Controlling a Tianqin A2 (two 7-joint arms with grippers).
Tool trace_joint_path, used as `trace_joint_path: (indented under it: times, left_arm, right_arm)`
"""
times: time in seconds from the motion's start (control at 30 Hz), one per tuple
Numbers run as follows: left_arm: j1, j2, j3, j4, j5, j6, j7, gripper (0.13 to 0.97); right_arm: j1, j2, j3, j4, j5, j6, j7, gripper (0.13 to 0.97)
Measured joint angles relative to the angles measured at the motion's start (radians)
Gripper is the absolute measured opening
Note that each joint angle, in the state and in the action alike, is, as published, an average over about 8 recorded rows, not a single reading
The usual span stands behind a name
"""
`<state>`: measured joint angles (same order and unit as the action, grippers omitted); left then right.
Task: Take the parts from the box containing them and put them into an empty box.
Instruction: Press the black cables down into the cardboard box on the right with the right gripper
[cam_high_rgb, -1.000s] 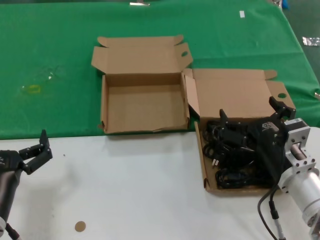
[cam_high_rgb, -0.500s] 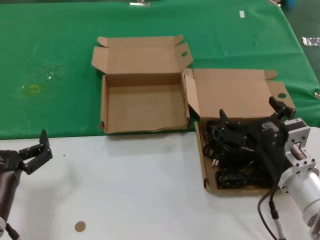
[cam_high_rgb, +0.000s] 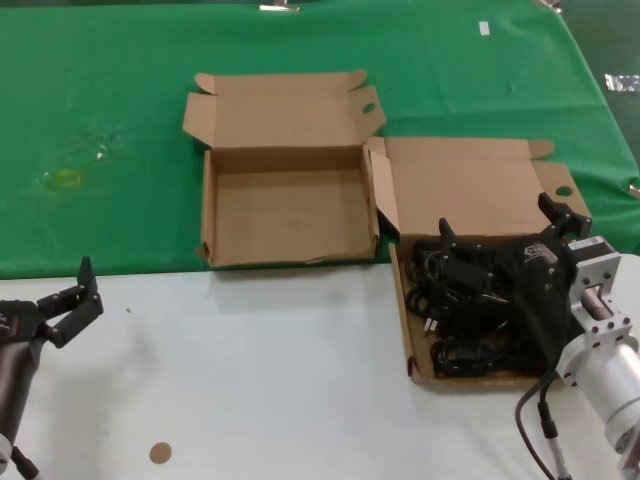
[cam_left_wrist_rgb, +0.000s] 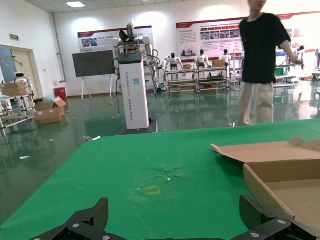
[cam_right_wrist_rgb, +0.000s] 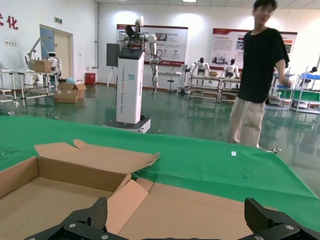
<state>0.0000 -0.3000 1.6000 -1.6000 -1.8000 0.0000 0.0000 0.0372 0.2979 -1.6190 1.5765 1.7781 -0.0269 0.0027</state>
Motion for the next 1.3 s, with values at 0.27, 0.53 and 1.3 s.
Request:
trace_joint_path:
  times: [0.27, 0.53, 1.3]
  left_arm:
    - [0.000, 0.000, 0.000, 0.000, 0.000, 0.000, 0.000, 0.864]
    - [0.000, 0.000, 0.000, 0.000, 0.000, 0.000, 0.000, 0.726]
    - [0.000, 0.000, 0.000, 0.000, 0.000, 0.000, 0.000, 0.302]
  right_arm:
    - [0.001, 0.026, -0.032, 0.011, 0.020, 0.023, 0.015, 0.966]
    - [0.022, 0.208, -0.175, 0.051, 0.146, 0.101, 0.022, 0.966]
    - [0.376, 0.842, -0.494, 0.110, -0.009, -0.455, 0.284, 0.966]
